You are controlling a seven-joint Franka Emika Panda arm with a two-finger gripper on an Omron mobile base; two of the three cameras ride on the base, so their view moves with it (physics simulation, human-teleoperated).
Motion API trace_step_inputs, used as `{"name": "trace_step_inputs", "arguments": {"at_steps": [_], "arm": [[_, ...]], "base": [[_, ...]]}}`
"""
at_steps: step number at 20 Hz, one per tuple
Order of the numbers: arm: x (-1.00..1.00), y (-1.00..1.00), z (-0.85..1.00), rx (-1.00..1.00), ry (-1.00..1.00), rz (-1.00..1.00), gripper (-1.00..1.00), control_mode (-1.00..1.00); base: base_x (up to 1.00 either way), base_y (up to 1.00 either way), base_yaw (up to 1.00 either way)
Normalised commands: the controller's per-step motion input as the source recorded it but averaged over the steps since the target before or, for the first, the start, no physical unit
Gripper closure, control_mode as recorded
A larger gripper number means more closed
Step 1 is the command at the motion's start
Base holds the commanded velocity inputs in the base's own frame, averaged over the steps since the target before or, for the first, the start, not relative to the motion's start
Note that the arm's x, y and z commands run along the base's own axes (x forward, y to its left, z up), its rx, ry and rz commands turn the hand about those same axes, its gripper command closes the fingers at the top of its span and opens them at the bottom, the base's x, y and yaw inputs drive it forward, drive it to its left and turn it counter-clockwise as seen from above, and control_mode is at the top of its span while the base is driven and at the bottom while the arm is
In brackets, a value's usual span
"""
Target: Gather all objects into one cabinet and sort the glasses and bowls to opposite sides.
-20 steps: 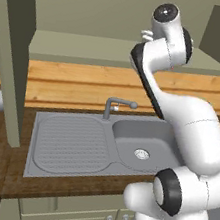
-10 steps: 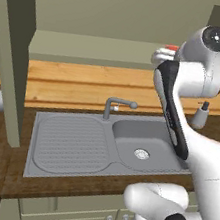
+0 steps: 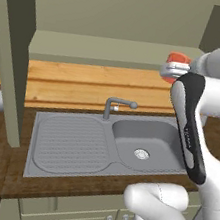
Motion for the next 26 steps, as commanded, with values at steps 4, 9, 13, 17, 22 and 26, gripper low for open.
{"name": "trace_step_inputs", "arguments": {"at_steps": [4, 9, 13, 17, 22, 26], "arm": [[-0.69, 0.00, 0.04, 0.00, 0.00, 0.08, 1.00, -1.00], [-0.90, 0.00, 0.01, 0.00, 0.02, 0.05, 1.00, -1.00], [-0.60, -0.06, 0.07, 0.00, 0.04, 0.01, 1.00, -1.00], [-0.12, -0.09, 0.00, 0.00, 0.02, 0.00, 1.00, -1.00], [0.00, 0.00, 0.00, 0.00, 0.00, 0.00, 1.00, -1.00], [0.00, 0.00, 0.00, 0.00, 0.00, 0.00, 1.00, -1.00]], "base": [[0.00, 0.00, 0.00], [0.00, 0.00, 0.00], [0.00, 0.00, 0.00], [0.00, 0.00, 0.00], [0.00, 0.00, 0.00], [0.00, 0.00, 0.00]]}}
